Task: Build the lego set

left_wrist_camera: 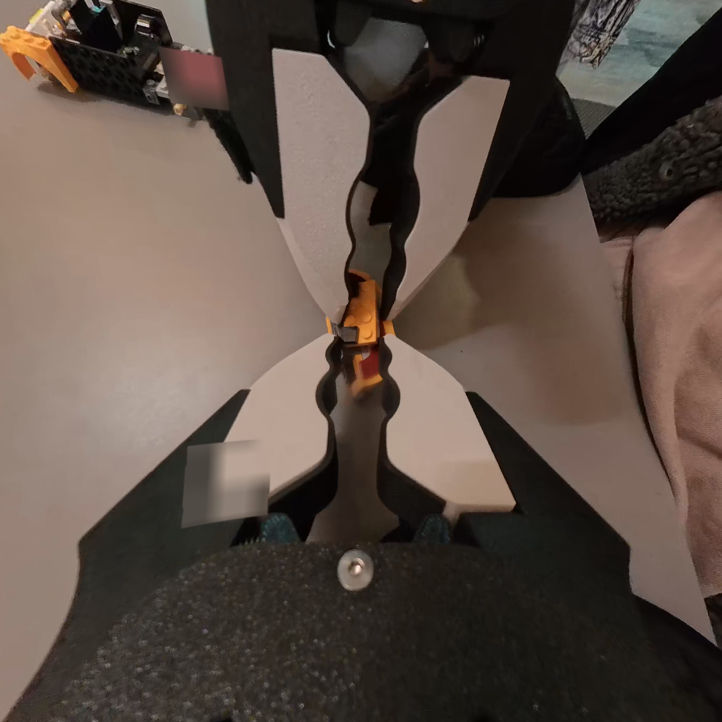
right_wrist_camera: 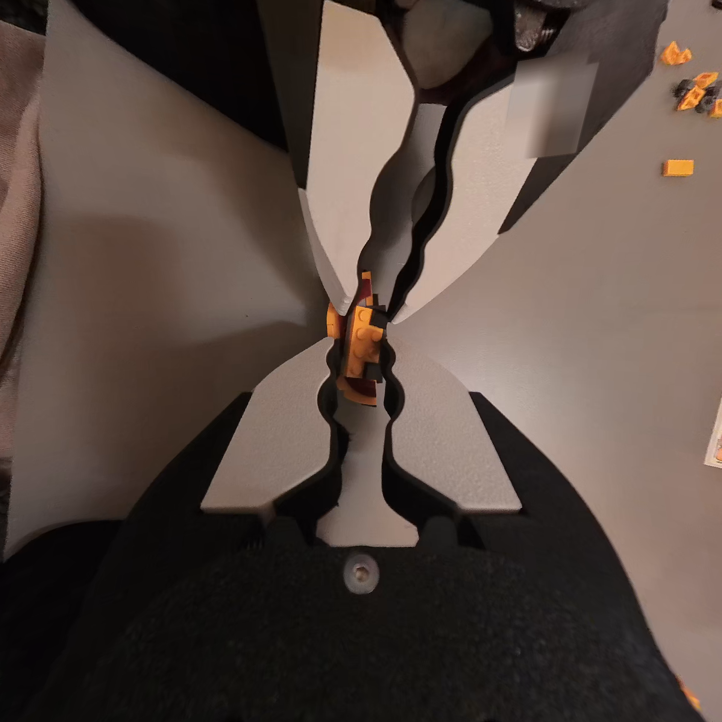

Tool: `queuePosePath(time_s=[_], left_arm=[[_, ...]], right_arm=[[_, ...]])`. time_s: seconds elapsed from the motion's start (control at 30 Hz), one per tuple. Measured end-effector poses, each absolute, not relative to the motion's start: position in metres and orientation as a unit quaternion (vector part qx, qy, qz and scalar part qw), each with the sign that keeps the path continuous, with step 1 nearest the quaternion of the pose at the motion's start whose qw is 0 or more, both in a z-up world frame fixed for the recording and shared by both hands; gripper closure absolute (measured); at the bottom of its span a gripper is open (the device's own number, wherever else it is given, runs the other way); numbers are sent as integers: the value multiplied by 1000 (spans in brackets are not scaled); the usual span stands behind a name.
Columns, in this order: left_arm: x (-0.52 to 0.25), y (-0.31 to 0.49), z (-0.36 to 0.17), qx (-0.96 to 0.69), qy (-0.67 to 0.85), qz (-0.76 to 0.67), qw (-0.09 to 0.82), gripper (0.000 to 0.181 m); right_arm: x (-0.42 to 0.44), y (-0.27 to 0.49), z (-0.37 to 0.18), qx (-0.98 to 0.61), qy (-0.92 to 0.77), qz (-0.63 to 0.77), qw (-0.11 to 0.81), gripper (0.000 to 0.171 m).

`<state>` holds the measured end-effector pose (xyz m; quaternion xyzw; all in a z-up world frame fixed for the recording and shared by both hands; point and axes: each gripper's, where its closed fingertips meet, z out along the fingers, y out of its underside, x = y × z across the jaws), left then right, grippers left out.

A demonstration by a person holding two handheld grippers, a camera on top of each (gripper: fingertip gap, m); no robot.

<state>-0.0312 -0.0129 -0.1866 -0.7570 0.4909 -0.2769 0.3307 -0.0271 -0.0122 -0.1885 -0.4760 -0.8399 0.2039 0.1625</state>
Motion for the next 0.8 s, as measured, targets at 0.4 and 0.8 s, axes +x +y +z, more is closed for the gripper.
queuePosePath(time_s=[0.4, 0.8], left_arm=[[-32, -12, -185, -743, 537, -185, 355, 164], [-31, -18, -200, -758, 530, -211, 317, 149]], right_arm=[[-26, -14, -183, -546, -787, 284, 47, 154], [-27, -11, -184, -474, -855, 182, 106, 155]])
